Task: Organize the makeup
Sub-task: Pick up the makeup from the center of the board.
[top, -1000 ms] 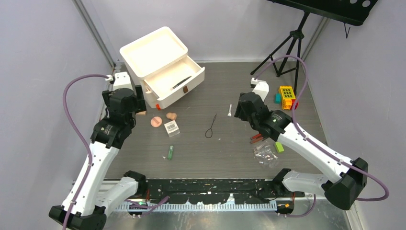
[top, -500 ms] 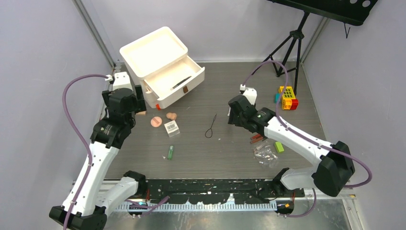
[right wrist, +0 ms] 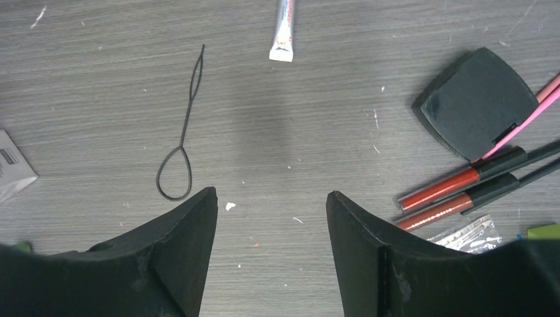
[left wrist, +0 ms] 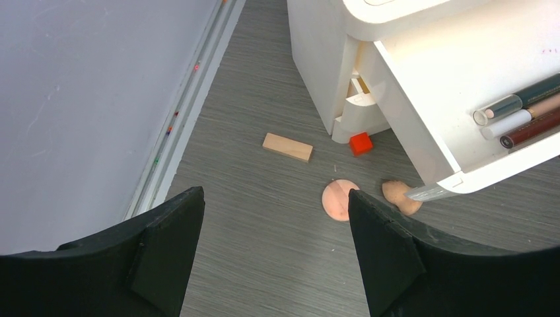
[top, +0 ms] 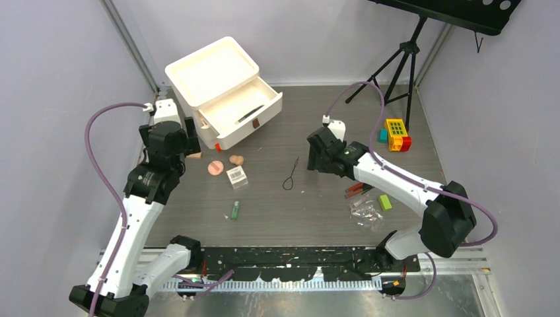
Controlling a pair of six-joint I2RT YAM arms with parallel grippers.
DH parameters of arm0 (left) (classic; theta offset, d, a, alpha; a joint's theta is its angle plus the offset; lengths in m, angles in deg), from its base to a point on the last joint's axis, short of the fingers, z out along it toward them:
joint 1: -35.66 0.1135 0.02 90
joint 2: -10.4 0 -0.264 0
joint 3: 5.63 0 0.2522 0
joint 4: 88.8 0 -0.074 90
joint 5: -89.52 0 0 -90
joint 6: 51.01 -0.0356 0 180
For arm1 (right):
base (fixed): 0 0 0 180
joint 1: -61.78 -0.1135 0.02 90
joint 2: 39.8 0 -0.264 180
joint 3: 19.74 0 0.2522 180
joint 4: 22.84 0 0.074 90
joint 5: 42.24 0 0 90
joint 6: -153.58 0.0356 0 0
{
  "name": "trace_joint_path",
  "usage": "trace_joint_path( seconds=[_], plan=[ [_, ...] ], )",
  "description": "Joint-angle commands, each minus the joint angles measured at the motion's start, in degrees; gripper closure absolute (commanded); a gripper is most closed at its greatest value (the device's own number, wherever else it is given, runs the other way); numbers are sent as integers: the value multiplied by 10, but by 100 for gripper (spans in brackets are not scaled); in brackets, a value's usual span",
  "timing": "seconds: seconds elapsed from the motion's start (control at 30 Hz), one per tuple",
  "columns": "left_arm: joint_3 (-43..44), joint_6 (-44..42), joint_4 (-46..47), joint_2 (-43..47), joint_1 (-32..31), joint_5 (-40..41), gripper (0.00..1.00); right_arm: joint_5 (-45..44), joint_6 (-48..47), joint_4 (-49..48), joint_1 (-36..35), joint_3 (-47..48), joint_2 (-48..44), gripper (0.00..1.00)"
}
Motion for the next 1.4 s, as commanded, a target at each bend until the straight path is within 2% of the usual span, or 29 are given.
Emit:
trace_joint_path(
  seconds=[0.0,0.33,0.73,1.07,1.37],
  plan=[
    [2,6,10,-3,6,-7,18,-7,-28,28,4,57,23,33],
    [2,6,9,-4,13,-8,18,-31,-34,35,15,59,26,32],
    [1,6,11,2,16,-13,18,-6,3,88,96,47,19,32],
    [0,8,12,3,16,-21,18,21,85,101,224,-57,-54,32],
    [-1,8,12,6,16,-25,18,50,143,90,239,-112,-89,32]
  ],
)
